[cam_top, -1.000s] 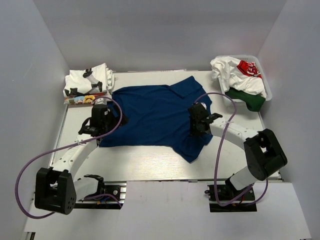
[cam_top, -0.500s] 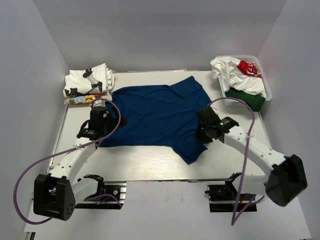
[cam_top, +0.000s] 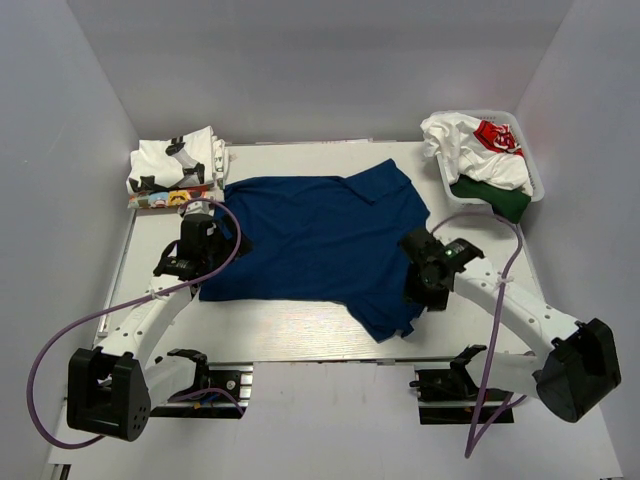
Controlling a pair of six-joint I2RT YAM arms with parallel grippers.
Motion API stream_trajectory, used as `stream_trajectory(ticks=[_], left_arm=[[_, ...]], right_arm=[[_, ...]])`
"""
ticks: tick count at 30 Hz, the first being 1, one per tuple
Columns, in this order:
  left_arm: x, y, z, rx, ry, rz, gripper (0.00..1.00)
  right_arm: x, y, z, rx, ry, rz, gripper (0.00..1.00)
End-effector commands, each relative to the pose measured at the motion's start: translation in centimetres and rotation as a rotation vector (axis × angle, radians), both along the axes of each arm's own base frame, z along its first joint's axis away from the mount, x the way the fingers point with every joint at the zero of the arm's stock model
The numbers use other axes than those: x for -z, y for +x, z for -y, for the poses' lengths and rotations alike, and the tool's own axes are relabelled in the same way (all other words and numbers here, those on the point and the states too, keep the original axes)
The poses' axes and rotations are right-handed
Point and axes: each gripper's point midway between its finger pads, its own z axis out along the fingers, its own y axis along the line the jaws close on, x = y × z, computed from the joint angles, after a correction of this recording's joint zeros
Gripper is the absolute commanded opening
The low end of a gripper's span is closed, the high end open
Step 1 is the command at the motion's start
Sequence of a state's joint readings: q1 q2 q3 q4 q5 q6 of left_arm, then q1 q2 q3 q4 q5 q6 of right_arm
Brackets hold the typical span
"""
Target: Fold and stack the t-shirts
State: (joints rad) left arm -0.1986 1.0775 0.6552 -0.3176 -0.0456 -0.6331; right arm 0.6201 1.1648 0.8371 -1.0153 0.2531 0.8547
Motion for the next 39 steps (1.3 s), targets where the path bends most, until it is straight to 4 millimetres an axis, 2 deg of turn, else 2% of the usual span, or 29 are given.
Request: stream_trajectory(ticks=[1,3,4,5,7,9,10,11,12,14,19,22,24,25,27,28,30,31,33,37,38,39], left_arm=[[-1.2,0.3,-0.3,-0.015,0.005,0.022,1.0],[-0.8,0.2,-0.5,-0.028,0.008,0.003,1.0],[-0.5,-0.1,-0.7,-0.041,0.011,-0.013,1.0],[-0.4,0.0,-0.9,-0.052,0.023,-0.022,1.0],[0.1,-0.6,-1.1,-0.076,0.017,-0.058,1.0],[0.5,-1.2,-0.9,-0.072,0.006,-0.088,1.0],[0.1,-1.3,-0.7,-0.064,-0.005,-0.074,1.0],[0.4,-1.8,-0.3,-0.05,-0.032,-0.085,1.0],[1.1,-2.4,-0.1,-0.048,-0.044,-0.102,1.0],[0.8,-2.7,0.1,-0.044,-0.064,-0.081,1.0],[1.4,-3.5,-0.1,-0.052,-0.064,-0.112,1.0],[0.8,-3.4,0.2,-0.042,-0.073,-0.11,1.0],[0.8,-3.5,0.3,-0.035,-0.08,-0.112,1.0],[0.4,-3.3,0.4,-0.034,-0.082,-0.103,1.0],[0.4,-3.3,0.4,-0.034,-0.082,-0.103,1.0],[0.4,-3.3,0.4,-0.034,-0.082,-0.103,1.0],[0.4,-3.3,0.4,-0.034,-0.082,-0.103,1.0],[0.6,-3.4,0.4,-0.034,-0.08,-0.112,1.0],[0.6,-3.4,0.4,-0.034,-0.08,-0.112,1.0],[0.7,-3.6,0.2,-0.041,-0.074,-0.11,1.0],[0.2,-3.3,0.2,-0.041,-0.077,-0.097,1.0],[0.5,-3.3,0.2,-0.041,-0.074,-0.107,1.0]], right_arm=[[-4.7,4.3,-0.5,-0.174,-0.06,0.187,0.57],[-5.5,5.2,-2.7,-0.311,-0.004,0.226,0.58],[-5.2,3.7,-5.0,-0.485,0.066,0.186,0.58],[-4.7,3.7,-6.3,-0.525,0.105,0.196,0.57],[-4.1,1.9,-9.0,-0.675,0.18,0.175,0.57],[-2.4,0.0,-9.7,-0.748,0.184,0.126,0.57],[-2.0,-0.5,-9.8,-0.771,0.177,0.113,0.57],[-0.5,-2.0,-9.9,-0.806,0.155,0.061,0.57],[0.4,-2.6,-9.6,-0.817,0.142,0.038,0.57],[2.2,-3.6,-9.0,-0.808,0.094,-0.02,0.57],[4.7,-1.3,-7.3,-0.712,-0.077,0.026,0.57],[5.5,-0.2,-8.5,-0.723,-0.08,0.056,0.57],[6.4,0.1,-8.6,-0.73,-0.097,0.042,0.56],[6.4,0.5,-9.2,-0.734,-0.081,0.064,0.53],[7.1,0.8,-8.9,-0.729,-0.1,0.062,0.43],[7.2,1.1,-9.1,-0.729,-0.102,0.073,0.3],[7.4,1.6,-8.7,-0.705,-0.13,0.072,0.16],[7.1,1.9,-8.5,-0.688,-0.147,0.072,0.0],[6.8,2.7,-7.5,-0.64,-0.189,0.082,0.0],[5.1,6.6,-7.7,-0.562,-0.195,0.132,0.0],[4.5,7.0,-9.0,-0.584,-0.137,0.123,0.0],[4.1,7.8,-9.9,-0.585,-0.107,0.118,0.0]])
